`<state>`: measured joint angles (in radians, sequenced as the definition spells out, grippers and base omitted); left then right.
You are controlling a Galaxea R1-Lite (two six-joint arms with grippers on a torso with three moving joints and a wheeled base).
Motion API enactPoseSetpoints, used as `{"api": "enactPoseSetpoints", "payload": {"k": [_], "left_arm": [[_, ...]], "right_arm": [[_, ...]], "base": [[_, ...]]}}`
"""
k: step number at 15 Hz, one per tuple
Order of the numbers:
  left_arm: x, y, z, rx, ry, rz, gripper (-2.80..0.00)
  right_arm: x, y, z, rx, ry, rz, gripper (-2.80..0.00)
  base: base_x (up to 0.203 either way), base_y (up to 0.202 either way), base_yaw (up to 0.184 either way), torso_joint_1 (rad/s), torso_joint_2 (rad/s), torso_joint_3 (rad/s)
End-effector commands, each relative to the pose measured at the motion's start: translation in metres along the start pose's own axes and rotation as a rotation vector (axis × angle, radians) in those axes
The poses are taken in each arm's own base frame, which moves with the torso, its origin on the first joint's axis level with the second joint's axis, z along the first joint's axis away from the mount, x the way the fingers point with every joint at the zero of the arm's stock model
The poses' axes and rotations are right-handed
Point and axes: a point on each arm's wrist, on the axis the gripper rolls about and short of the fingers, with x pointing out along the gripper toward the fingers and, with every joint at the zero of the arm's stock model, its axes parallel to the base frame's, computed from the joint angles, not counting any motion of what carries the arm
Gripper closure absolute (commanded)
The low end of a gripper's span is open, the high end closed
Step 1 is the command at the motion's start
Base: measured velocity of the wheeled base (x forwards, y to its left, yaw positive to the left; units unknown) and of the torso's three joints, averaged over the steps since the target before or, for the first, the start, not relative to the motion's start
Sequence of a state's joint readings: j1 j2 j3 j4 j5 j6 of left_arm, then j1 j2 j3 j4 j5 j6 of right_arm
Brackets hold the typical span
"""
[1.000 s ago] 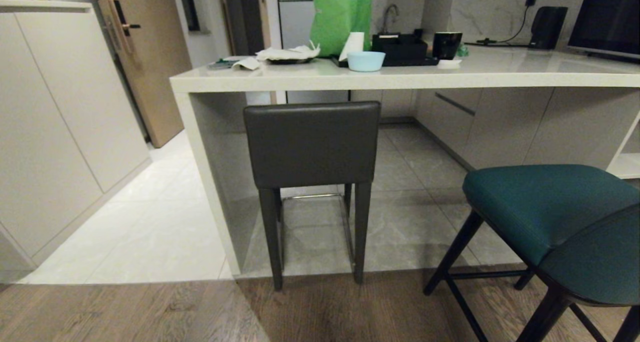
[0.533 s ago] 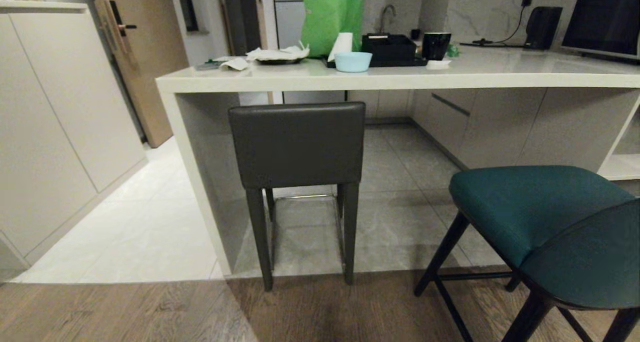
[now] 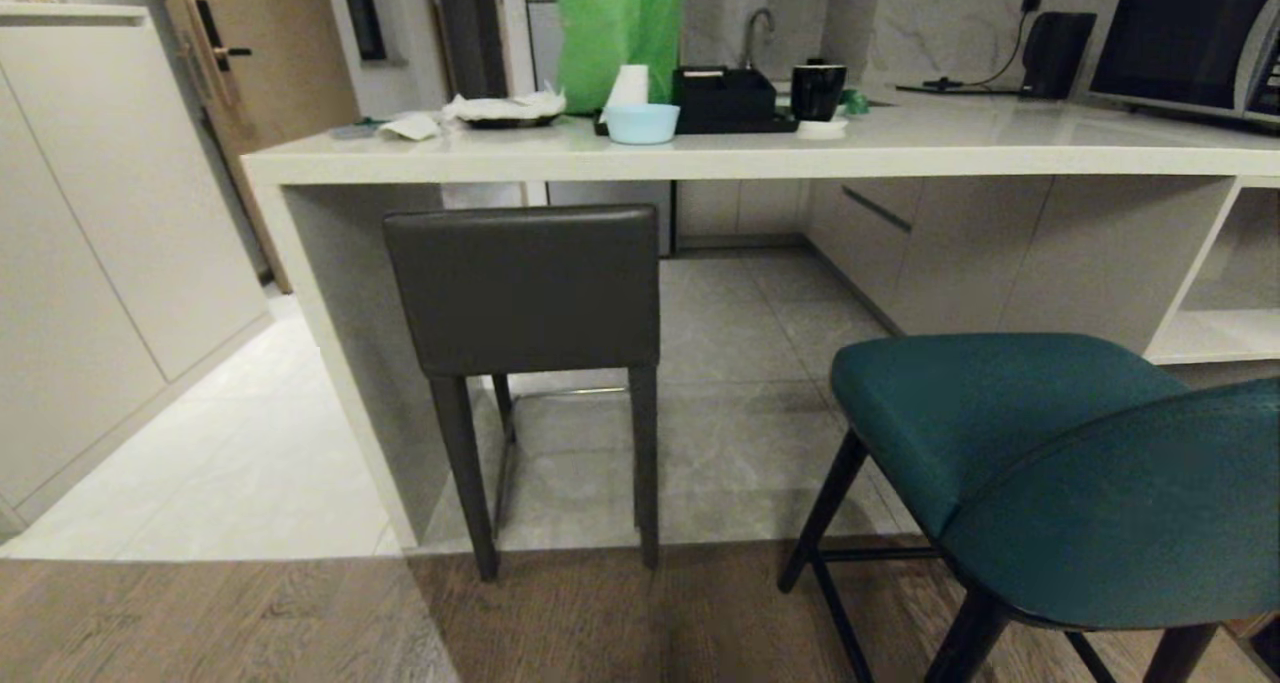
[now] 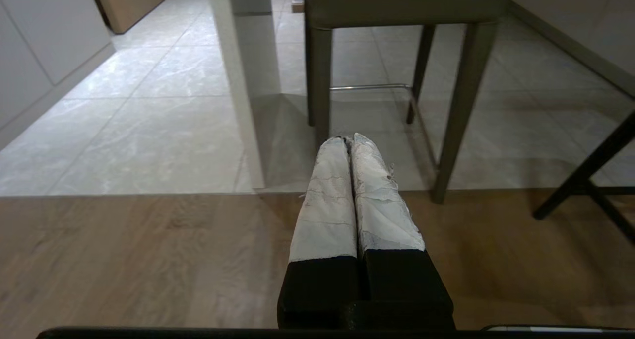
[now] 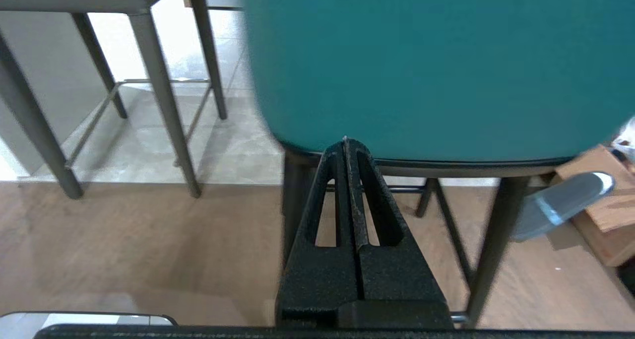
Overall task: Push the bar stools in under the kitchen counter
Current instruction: Push the blue chair back under the dining table
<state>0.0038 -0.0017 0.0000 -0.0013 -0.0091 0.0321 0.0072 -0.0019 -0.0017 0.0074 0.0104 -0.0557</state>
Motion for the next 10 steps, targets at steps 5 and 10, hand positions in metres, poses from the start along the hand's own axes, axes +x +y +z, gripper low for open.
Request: {"api": "enactPoseSetpoints", "payload": {"k": [5,10], "left_arm": [[0.0004,0.0000,-0.0008,0.000,0.005,0.001,0.00],[0.0004,-0.0001,-0.0006,0.000,0.003,-0.001,0.00]], "right_arm": [[0.0002,0.0000,0.0000,-0.001,0.002,0.001,0.00],[0.0002,0.0000,0.0000,-0.001,0.002,0.001,0.00]], "base": [[0.000,-0.196,0.002,0.004,0.00,0.003],[0.000,-0.195,0.002,0.003,0.00,0.002]]}}
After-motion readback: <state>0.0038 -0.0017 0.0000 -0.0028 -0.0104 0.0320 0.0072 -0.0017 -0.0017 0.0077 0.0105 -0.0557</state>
